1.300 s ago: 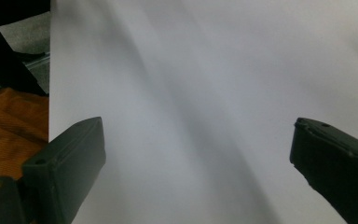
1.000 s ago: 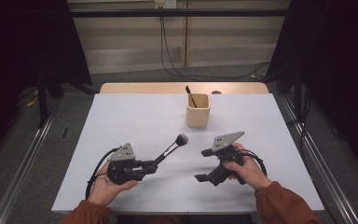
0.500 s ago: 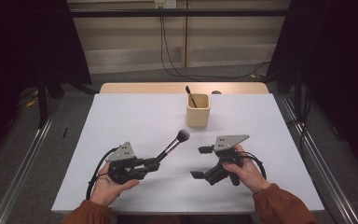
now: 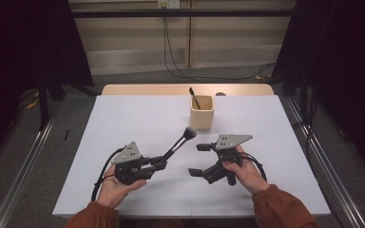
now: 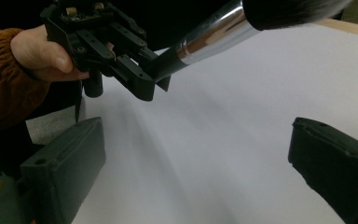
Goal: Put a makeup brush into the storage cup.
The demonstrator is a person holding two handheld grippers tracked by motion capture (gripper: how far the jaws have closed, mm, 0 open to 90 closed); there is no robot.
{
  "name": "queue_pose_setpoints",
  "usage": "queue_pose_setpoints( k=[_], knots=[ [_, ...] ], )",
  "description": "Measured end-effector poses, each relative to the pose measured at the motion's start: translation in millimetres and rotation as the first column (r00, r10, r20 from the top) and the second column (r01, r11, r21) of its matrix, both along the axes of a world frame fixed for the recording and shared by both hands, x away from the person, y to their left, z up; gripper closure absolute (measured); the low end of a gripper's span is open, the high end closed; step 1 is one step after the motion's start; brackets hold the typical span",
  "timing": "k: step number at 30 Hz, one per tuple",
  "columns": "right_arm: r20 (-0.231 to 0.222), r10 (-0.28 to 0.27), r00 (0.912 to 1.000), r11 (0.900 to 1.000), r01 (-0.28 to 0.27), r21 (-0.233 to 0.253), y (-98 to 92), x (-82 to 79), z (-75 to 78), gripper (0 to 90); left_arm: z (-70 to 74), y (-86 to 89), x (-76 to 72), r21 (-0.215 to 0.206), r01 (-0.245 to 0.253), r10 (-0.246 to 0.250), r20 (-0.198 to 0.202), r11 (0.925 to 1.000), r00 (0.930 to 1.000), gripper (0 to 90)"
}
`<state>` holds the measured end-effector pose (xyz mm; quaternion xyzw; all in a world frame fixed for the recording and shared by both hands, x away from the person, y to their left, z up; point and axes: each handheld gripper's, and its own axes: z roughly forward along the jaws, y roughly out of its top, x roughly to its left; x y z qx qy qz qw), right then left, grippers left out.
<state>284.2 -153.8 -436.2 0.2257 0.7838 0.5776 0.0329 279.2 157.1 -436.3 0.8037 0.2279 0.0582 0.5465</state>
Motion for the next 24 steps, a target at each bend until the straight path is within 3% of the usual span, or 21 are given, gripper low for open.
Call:
queue_pose_setpoints(
  k=[11, 16, 22, 24],
  knots=[
    [0.018, 0.018, 0.9997, 0.998, -0.019, 0.059, 7.5, 2.2, 6.6, 3.0, 0.1, -10.7, -1.8, -0.017, 0.027, -0.027, 0.004, 0.9995, 0.9996, 74.7],
    [0.011, -0.016, 0.9998, 0.997, 0.015, 0.079, 10.7, 4.7, 6.5, 2.4, -0.9, -13.7, -2.0, -0.021, 0.036, -0.036, 0.003, 0.9991, 0.9994, 74.7],
    [-0.008, -0.001, 1.0000, 0.996, 0.002, 0.090, 20.8, 8.0, 6.1, 13.4, -1.8, -15.7, -2.4, -0.019, 0.044, -0.044, 0.002, 0.9989, 0.9990, 74.7],
    [-0.013, 0.000, 0.9999, 0.994, 0.001, 0.108, 22.1, 9.3, 5.7, 21.3, -2.6, -16.1, -2.7, -0.019, 0.045, -0.045, 0.003, 0.9988, 0.9990, 74.6]
  ],
)
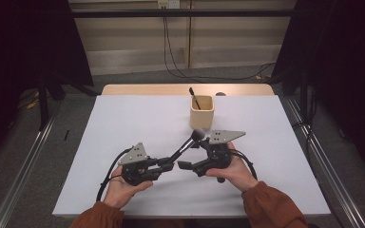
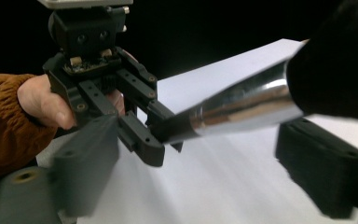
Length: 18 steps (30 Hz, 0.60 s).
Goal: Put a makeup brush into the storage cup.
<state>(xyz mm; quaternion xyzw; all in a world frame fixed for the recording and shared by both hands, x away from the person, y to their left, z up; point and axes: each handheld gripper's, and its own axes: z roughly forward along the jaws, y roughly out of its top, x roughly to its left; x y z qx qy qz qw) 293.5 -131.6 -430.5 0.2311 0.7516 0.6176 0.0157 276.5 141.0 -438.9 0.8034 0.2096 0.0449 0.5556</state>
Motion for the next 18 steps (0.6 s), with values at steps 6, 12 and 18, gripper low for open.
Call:
queue_pose_setpoints(
  k=[6, 12, 18],
  knots=[
    [-0.005, -0.009, 0.9999, 1.000, 0.009, 0.023, -2.5, 1.8, 0.2, 38.1, -1.8, -0.7, -0.1, 0.005, 0.010, -0.010, -0.006, 0.9999, 0.9999, 74.6],
    [-0.031, -0.010, 0.9995, 0.998, 0.012, 0.056, -5.8, 5.1, -1.4, 54.1, -4.5, -2.2, 0.0, 0.011, 0.021, -0.021, -0.007, 0.9997, 0.9998, 74.5],
    [-0.041, 0.006, 0.9992, 0.997, -0.002, 0.083, -5.7, 5.6, -0.8, 63.1, -6.0, -4.2, -0.8, 0.030, 0.030, -0.030, -0.002, 0.9991, 0.9995, 74.1]
  ],
)
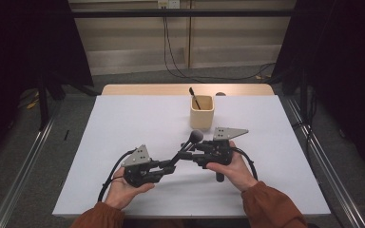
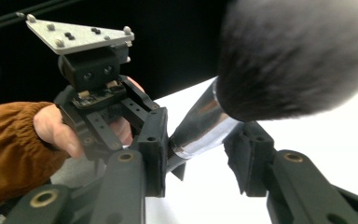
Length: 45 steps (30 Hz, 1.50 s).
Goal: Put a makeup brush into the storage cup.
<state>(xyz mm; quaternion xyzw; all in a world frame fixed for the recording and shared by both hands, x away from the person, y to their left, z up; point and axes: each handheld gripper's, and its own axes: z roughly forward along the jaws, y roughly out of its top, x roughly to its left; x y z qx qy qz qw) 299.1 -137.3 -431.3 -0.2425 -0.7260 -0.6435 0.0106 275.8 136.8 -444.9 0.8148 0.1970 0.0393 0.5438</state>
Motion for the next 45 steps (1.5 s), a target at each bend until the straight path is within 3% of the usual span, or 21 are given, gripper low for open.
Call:
queue_pose_setpoints(
  k=[4, 13, 20, 26, 31, 36, 38, 41, 45],
  knots=[
    [-0.005, 0.009, 1.0000, 1.000, -0.008, 0.019, 1.2, -1.1, 0.7, 67.7, -1.7, -1.2, 0.3, 0.023, 0.005, -0.005, 0.010, 0.9997, 0.9999, 73.4],
    [-0.021, 0.031, 0.9993, 0.998, -0.029, 0.048, 2.6, -1.5, 1.5, 71.3, -3.0, -2.3, 0.2, 0.010, -0.006, 0.006, 0.003, 0.9999, 1.0000, 71.9],
    [0.012, 0.023, 0.9997, 0.999, -0.023, 0.040, 3.8, -3.9, 3.7, 71.9, -1.9, 0.5, 0.8, -0.009, -0.041, 0.041, -0.009, 0.9991, 0.9991, 67.3],
    [0.016, 0.006, 0.9999, 0.999, -0.006, 0.036, 0.6, -3.0, 4.6, 72.0, -2.3, 1.8, 0.9, -0.011, -0.064, 0.063, -0.016, 0.9979, 0.9979, 57.7],
    [0.024, 0.018, 0.9996, 1.000, -0.018, -0.002, -2.1, -2.5, 5.9, 72.0, -1.2, 4.9, 2.0, -0.001, -0.092, 0.092, -0.032, 0.9958, 0.9953, 47.7],
    [0.024, 0.032, 0.9992, 0.999, -0.031, -0.043, -4.2, -2.3, 6.2, 72.0, 1.0, 11.3, 2.5, 0.000, -0.145, 0.145, -0.038, 0.9894, 0.9887, 33.6],
    [0.019, 0.035, 0.9992, 0.998, -0.034, -0.048, -5.2, -1.8, 7.1, 72.1, 2.9, 14.9, 2.7, 0.017, -0.175, 0.176, -0.021, 0.9844, 0.9843, 28.5],
    [0.017, 0.029, 0.9994, 0.997, -0.027, -0.073, -6.8, -1.6, 9.0, 72.0, 5.5, 19.4, 1.9, -0.011, -0.202, 0.202, -0.022, 0.9793, 0.9791, 19.8],
    [0.015, 0.016, 0.9998, 0.995, -0.015, -0.101, -9.7, -1.4, 10.4, 72.1, 7.7, 24.2, 0.8, -0.007, -0.238, 0.238, -0.010, 0.9712, 0.9712, 11.2]
  ],
)
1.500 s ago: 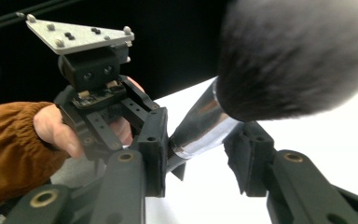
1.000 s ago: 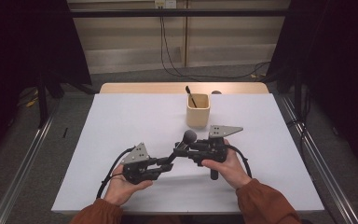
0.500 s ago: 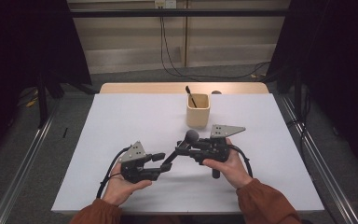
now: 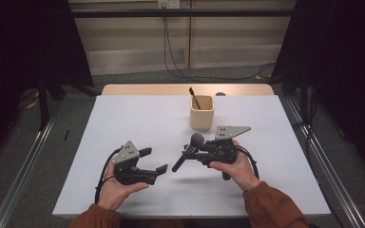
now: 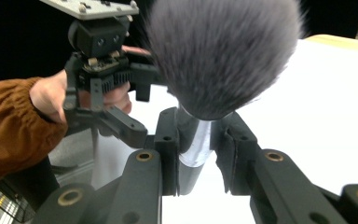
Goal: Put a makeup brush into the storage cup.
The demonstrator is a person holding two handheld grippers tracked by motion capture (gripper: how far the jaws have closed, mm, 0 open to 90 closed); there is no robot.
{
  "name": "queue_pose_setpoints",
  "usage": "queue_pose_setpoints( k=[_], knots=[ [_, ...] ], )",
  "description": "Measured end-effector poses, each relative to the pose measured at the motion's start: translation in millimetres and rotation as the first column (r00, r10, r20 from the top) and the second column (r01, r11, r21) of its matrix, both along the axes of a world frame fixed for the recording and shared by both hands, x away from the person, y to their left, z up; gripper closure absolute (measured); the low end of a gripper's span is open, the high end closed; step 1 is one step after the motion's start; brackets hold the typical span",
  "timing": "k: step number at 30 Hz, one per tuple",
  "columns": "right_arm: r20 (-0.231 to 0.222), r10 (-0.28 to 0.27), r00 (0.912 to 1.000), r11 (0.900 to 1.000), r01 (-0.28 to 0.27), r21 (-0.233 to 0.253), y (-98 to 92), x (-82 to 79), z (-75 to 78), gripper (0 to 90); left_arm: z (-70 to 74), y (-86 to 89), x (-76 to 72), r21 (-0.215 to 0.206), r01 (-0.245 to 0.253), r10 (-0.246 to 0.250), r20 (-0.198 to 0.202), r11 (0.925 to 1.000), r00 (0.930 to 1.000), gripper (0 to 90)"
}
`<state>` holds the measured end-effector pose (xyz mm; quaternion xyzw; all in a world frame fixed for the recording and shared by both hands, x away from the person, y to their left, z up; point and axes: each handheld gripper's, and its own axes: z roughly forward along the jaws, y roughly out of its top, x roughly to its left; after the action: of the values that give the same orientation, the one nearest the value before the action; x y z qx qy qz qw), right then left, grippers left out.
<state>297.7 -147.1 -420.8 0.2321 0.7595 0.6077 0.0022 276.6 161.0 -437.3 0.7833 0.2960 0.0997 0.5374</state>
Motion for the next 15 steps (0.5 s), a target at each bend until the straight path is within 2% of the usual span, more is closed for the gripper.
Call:
queue_pose_setpoints(
  k=[2, 4, 7, 8, 10, 15],
  knots=[
    [0.002, 0.001, 1.0000, 1.000, -0.001, -0.004, -1.4, 0.0, 0.7, 72.1, 1.5, 3.3, -0.7, 0.009, -0.021, 0.021, 0.010, 0.9997, 0.9997, 8.5],
    [0.002, -0.004, 1.0000, 1.000, 0.004, -0.002, -3.7, 0.1, 1.9, 72.1, 2.4, 6.5, -1.2, -0.009, -0.026, 0.026, 0.007, 0.9996, 0.9996, 7.1],
    [-0.006, -0.016, 0.9999, 1.000, 0.016, -0.013, -7.2, 0.5, 3.9, 72.1, 5.4, 11.9, -3.4, -0.001, -0.036, 0.036, 0.021, 0.9993, 0.9991, 6.2],
    [-0.009, -0.023, 0.9997, 1.000, 0.023, -0.016, -8.6, 0.8, 4.4, 72.1, 6.0, 14.4, -4.1, -0.012, -0.045, 0.046, 0.022, 0.9989, 0.9987, 6.2],
    [-0.007, -0.027, 0.9996, 0.999, 0.027, -0.028, -11.4, 1.2, 5.3, 72.1, 6.9, 17.7, -5.8, -0.007, -0.076, 0.076, 0.032, 0.9971, 0.9966, 5.3],
    [0.009, -0.044, 0.9990, 0.999, 0.044, -0.031, -16.9, 0.4, 9.0, 72.1, 9.5, 25.9, -10.6, 0.000, -0.083, 0.083, 0.059, 0.9966, 0.9948, 4.1]
  ],
)
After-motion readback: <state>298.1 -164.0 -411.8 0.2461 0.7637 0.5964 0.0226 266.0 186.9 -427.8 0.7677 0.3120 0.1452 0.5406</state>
